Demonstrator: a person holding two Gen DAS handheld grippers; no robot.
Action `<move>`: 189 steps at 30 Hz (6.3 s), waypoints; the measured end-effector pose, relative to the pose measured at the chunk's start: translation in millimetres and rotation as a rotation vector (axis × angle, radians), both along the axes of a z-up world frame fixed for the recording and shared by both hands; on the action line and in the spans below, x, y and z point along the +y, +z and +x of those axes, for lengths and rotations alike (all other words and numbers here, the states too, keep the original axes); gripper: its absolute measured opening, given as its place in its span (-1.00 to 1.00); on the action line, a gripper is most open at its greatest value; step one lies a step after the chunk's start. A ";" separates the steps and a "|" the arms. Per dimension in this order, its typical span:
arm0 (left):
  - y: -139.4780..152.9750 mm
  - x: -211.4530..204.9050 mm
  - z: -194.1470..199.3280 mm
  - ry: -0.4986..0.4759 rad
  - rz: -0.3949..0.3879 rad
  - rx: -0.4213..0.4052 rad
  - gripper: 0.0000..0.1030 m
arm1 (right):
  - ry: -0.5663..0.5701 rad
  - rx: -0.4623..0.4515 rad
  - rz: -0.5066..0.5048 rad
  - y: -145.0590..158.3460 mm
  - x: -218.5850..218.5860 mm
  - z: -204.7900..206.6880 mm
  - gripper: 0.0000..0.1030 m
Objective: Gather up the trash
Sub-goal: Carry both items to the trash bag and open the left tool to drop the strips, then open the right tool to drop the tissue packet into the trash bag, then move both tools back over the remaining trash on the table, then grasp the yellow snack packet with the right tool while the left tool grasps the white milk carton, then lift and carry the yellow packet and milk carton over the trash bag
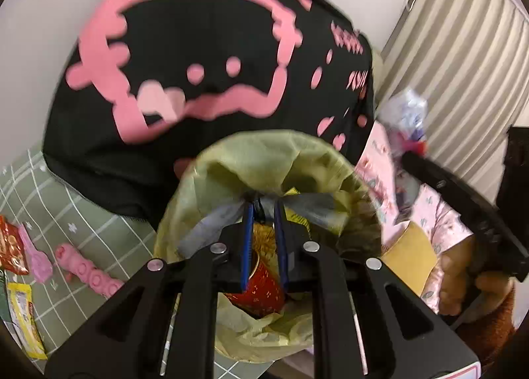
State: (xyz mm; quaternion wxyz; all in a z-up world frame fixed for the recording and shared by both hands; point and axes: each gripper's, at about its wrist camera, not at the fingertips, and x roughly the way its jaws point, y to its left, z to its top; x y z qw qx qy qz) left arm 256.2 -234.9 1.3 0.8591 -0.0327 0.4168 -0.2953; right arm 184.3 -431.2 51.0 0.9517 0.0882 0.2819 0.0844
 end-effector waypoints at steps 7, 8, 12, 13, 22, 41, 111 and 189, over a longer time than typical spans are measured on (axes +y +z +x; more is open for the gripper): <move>-6.8 4.4 -4.5 0.014 0.011 0.037 -0.31 | 0.025 0.003 0.005 -2.9 6.0 0.5 -0.74; -3.9 7.7 -7.4 0.023 0.016 0.022 -0.30 | 0.028 0.005 0.005 -3.9 7.9 1.4 -0.74; 4.7 22.9 -15.8 0.066 0.024 -0.027 -0.27 | 0.052 0.031 0.002 -13.4 18.5 10.2 -0.74; 6.3 26.8 -16.4 0.076 0.023 -0.030 -0.26 | 0.061 0.041 -0.003 -16.4 22.0 12.7 -0.74; 5.3 84.2 -21.4 0.209 0.011 -0.006 -0.25 | 0.098 0.174 -0.004 -50.6 45.1 39.9 -0.74; -26.2 179.2 -28.4 0.326 -0.090 0.076 -0.16 | 0.079 0.178 -0.143 -53.4 88.0 25.2 0.04; -109.3 383.1 14.1 0.508 0.173 0.149 0.04 | 0.386 0.488 0.050 -159.3 301.5 54.8 -0.78; 62.2 74.7 -34.2 0.263 -0.059 -0.209 -0.10 | 0.118 0.162 -0.147 -49.3 51.9 46.2 -0.78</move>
